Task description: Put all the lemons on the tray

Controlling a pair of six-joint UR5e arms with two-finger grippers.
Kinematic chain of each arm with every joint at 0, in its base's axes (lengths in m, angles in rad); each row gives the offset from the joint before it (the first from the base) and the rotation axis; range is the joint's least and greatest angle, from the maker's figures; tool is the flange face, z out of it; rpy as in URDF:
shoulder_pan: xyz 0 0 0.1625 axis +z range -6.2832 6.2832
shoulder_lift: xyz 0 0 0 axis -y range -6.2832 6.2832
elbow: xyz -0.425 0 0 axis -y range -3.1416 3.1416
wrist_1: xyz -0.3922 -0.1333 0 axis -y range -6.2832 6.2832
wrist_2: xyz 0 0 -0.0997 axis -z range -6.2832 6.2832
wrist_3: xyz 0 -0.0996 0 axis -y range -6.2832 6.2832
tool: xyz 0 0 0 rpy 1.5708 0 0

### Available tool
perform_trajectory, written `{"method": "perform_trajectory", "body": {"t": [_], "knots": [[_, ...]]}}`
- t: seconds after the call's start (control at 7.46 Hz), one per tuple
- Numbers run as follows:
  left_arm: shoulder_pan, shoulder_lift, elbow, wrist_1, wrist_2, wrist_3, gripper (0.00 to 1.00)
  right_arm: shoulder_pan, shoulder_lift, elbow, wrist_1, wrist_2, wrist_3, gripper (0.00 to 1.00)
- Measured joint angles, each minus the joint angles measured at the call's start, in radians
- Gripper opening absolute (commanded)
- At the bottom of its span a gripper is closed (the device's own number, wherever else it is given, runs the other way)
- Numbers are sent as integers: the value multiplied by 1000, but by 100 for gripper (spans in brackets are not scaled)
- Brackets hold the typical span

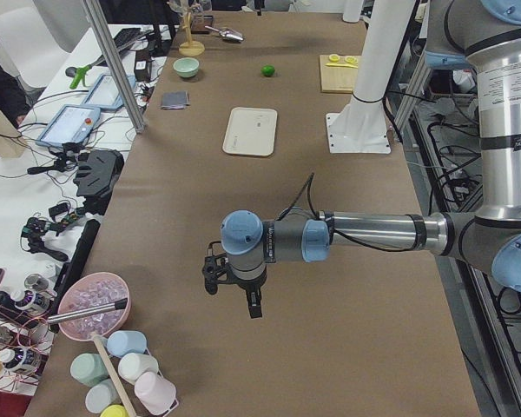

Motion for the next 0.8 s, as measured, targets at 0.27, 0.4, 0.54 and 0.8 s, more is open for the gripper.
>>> {"method": "perform_trajectory", "body": {"t": [0.27,0.4,0.54,0.8], "knots": [[1,-2,-10,8,0,0,98,0,0,2,1,5,4,100],[5,-11,-7,16,1,-2,98,0,3,5,3,9,21,100],[10,-25,-4,21,1,-10,97,-5,7,15,5,12,52,100],[62,-57,-28,30,-5,-104,97,-50,15,51,8,34,111,100]]}}
